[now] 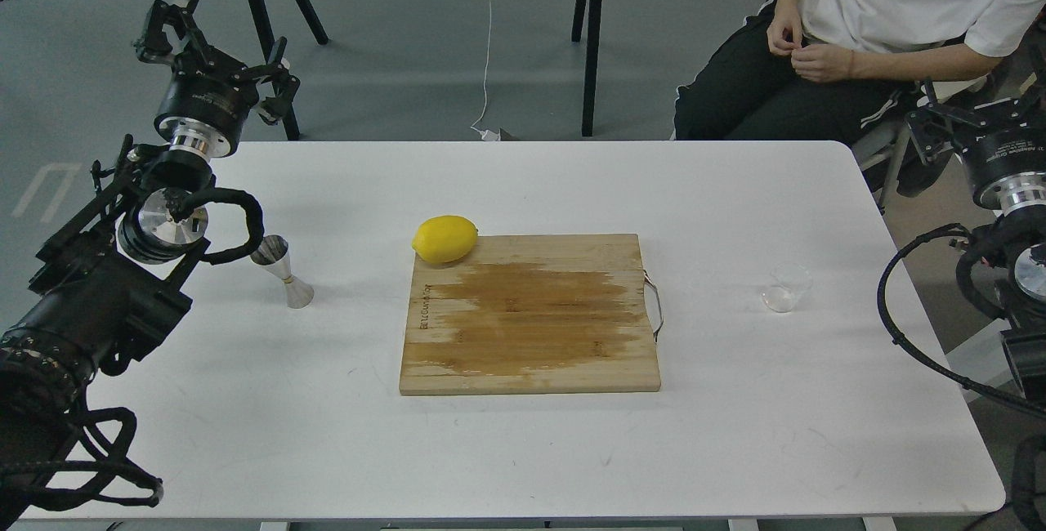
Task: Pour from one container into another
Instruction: 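Move the left gripper down toward the steel jigger on the table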
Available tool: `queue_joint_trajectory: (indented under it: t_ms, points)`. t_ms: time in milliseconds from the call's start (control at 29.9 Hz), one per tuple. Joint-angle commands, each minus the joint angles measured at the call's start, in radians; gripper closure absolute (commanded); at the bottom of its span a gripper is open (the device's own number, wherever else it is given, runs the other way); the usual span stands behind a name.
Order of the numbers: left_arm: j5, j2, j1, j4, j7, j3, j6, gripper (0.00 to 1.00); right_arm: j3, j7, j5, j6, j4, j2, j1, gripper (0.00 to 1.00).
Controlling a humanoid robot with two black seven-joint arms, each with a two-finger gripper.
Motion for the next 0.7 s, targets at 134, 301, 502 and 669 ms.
queue_joint_trajectory:
  t_ms: [134, 301, 502, 669]
  points:
    - [0.000, 0.018, 0.006, -0.035, -0.001, -0.003, 0.001, 0.00, 0.006, 0.003, 0.002, 0.000, 0.002, -0.007, -0.032, 0.00]
    - [-0.005, 0.049, 0.025, -0.096, 0.013, 0.002, -0.007, 0.00, 0.006, 0.003, 0.002, 0.000, 0.002, -0.005, -0.040, 0.00]
    - [0.029, 0.165, 0.121, -0.415, 0.024, 0.091, 0.046, 0.00, 0.002, 0.004, 0.002, 0.000, 0.002, 0.001, -0.041, 0.00]
    - [0.228, 0.322, 0.209, -0.701, -0.002, 0.132, 0.171, 0.00, 0.006, 0.004, 0.004, 0.000, 0.003, 0.001, -0.055, 0.00]
